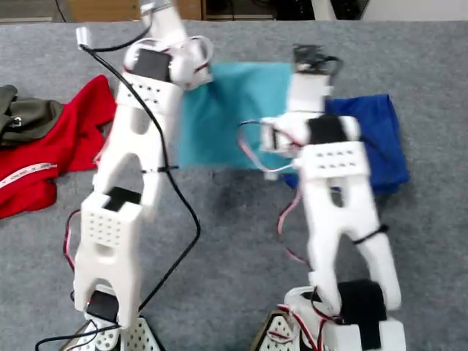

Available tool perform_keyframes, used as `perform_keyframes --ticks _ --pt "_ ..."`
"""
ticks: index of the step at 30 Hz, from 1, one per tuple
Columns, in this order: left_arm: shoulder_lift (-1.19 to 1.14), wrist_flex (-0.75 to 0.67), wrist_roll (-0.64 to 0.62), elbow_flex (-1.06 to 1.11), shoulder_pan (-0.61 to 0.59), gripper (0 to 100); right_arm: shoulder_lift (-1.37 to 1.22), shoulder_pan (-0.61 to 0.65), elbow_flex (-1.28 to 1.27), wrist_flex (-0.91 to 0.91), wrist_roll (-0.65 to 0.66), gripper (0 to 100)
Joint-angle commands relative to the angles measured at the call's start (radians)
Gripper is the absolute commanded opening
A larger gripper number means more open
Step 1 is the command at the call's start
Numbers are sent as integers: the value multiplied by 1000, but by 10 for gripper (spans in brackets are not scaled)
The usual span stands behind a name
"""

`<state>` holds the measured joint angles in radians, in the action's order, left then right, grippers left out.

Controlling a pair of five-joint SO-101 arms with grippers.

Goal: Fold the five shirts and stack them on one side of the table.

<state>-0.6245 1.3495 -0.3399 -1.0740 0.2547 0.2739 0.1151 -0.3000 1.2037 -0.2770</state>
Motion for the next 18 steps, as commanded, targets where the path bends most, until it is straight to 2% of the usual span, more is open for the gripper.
perform_keyframes --ticks 1,6,10,18 --pt "5 -89 -3 -66 109 18 61 -173 53 9 57 2" --pt "-71 -296 -6 -12 201 18 54 -392 54 2 140 2" --pt "-160 -377 -8 -12 250 18 45 -503 48 -60 169 2" --pt "-257 -468 -44 -12 281 44 -53 -552 48 -112 230 5"
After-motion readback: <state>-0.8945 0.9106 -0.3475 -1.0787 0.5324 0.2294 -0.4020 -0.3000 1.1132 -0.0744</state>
